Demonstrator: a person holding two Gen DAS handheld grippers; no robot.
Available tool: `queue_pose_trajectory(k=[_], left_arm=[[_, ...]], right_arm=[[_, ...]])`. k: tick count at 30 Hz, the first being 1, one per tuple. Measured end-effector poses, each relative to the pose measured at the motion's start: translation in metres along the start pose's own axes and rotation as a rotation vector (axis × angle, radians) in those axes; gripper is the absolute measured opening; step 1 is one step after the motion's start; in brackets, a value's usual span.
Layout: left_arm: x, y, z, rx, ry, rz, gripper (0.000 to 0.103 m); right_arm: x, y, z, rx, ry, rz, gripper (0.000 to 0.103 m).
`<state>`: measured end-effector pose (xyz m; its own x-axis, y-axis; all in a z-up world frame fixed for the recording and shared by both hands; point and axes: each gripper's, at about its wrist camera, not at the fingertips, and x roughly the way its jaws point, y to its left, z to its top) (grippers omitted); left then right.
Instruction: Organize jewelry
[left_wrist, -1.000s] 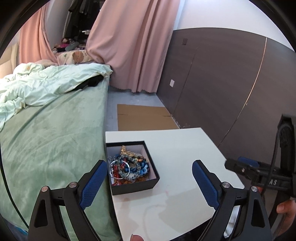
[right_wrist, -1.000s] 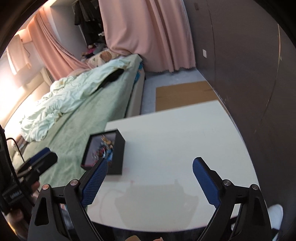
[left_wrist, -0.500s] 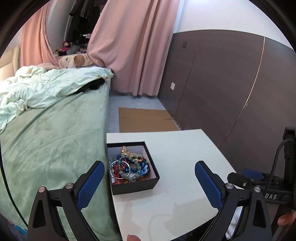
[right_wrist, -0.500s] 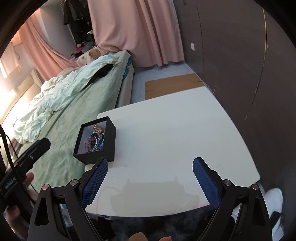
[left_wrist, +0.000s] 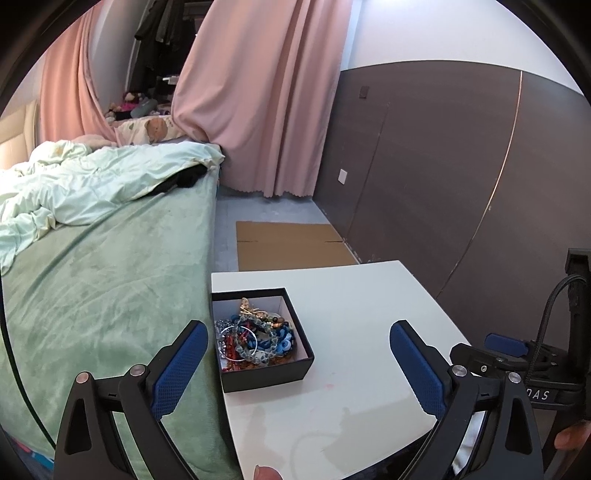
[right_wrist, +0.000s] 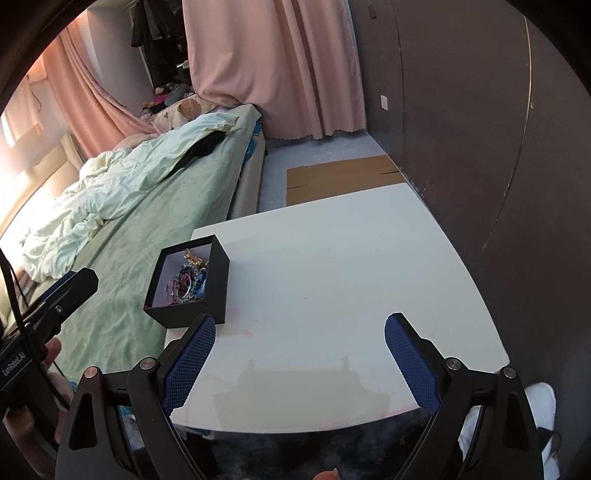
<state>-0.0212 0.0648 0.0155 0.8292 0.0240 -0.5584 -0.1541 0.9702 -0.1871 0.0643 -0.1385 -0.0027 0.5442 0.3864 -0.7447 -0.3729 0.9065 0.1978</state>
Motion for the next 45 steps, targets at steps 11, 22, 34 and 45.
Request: queue_pose_trajectory(k=[11,22,34,45], left_arm=[[0.0002,-0.0013,-0.0011,0.011,0.006,0.001,0.099],[-0.0024,-0.0024,-0.0029,0.019,0.005,-0.006,0.099],[-0.0037,-0.0064,-0.0046,0.026,-0.004,-0.005,0.099],[-0.007,-0.0075,-0.0053,0.02,-0.021,0.014,0.099]], right_arm=[[-0.0023,0.0016,-0.0004,-0.006,0.007,0.019,0.094],[-0.0058,-0.0012,-0.0015,-0.026,-0.003,0.01,0.093],[-0.0066,-0.0019,-0.0015,-0.027,-0.007,0.008,0.093],[-0.0088,-0.0022,-0.0021,-0.026,-0.009,0.008,0.093]])
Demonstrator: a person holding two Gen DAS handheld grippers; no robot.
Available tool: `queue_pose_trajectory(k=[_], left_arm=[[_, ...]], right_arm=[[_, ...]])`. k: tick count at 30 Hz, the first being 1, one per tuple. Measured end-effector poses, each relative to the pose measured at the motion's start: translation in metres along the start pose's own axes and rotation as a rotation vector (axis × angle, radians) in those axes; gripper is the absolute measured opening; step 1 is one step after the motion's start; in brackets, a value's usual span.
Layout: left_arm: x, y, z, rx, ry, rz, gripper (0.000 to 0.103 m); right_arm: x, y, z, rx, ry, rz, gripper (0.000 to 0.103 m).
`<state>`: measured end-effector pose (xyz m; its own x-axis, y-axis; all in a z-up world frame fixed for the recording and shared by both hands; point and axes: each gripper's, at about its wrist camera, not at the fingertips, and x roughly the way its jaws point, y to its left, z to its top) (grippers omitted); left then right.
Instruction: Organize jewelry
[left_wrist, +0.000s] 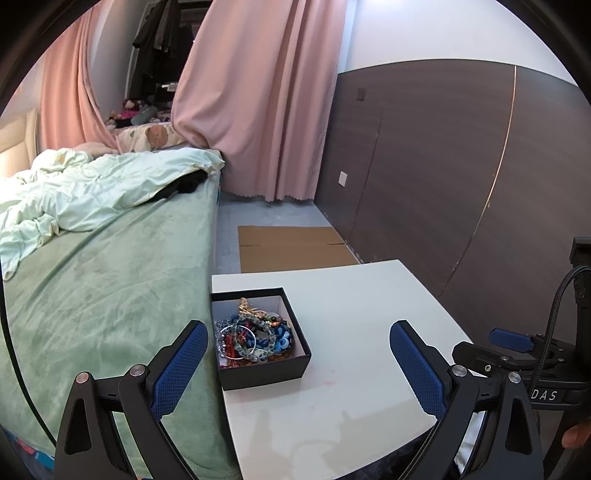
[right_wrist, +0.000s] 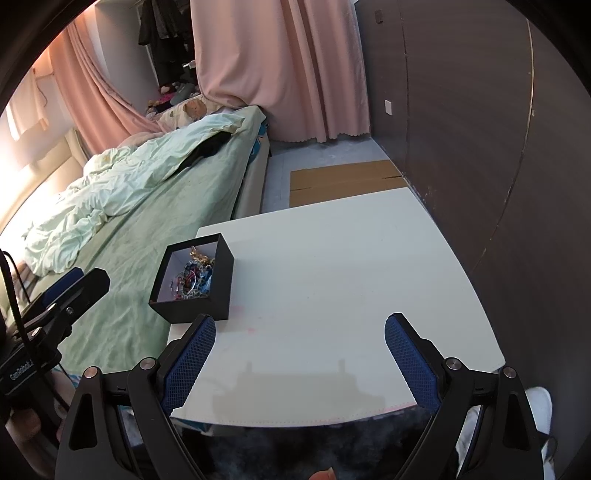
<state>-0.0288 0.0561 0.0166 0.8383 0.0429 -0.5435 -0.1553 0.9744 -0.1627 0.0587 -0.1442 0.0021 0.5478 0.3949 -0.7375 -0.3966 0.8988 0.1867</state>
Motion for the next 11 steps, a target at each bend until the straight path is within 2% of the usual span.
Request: queue_pose_trajectory(k=[11], left_arm=[[-0.0044,0.0007,0.0002,-0.002,-0.008,-0.012,0.099]], right_arm=[[-0.0005,-0.0007,-0.0003,-0.001,0.0,0.0,0.093]])
